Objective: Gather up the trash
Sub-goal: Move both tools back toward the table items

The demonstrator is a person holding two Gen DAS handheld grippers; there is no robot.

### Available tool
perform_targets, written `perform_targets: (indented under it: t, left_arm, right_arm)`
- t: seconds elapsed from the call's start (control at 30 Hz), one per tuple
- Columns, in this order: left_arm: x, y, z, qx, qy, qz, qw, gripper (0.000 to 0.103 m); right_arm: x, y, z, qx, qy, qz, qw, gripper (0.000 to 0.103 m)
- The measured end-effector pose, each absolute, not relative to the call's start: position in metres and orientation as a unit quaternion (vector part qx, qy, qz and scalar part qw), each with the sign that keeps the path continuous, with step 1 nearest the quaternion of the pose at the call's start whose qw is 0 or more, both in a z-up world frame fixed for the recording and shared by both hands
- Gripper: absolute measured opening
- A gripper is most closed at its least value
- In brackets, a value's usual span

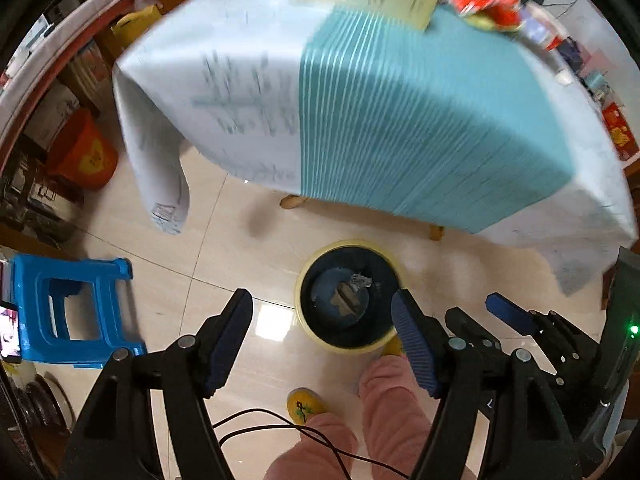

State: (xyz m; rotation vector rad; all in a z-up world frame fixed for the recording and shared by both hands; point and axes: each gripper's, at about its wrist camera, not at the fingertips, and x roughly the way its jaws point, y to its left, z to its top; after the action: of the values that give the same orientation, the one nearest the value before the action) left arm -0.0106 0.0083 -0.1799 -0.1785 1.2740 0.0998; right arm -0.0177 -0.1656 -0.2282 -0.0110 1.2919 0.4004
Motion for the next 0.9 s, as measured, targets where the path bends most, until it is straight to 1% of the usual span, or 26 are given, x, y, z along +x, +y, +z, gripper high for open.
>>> perform_targets:
  t: [0.17, 0.33, 0.5, 0.67, 0.9]
  left_arm:
    - [-0.021, 0.016, -0.118, -0.096, 0.582, 0.034, 0.807, 0.07]
    - [-0.029, 0.024, -0.053, -0.103, 0.548, 0.026, 0.83, 0.07]
    - [-0.028, 0.029, -0.003, -0.108, 0.513, 0.017, 0.851, 0.07]
    - [-0.023, 0.027, 0.034, -0.099, 0.488, 0.005, 0.867, 0.07]
    - [-0.006, 0.027, 0.061, -0.106, 0.471, -0.006, 0.876, 0.07]
  right_arm:
    - [-0.036, -0.169, -0.147, -0.009, 0.565, 0.185, 0.804, 0.051]
    - [-0.044, -0.173, -0.081, -0.014, 0.523, 0.178, 0.833, 0.051]
    - [-0.044, -0.178, -0.025, -0.012, 0.479, 0.168, 0.861, 0.051]
    - [-0.035, -0.177, 0.013, -0.019, 0.44, 0.164, 0.883, 0.051]
    - [-0.016, -0.181, 0.04, -0.019, 0.416, 0.162, 0.894, 0.051]
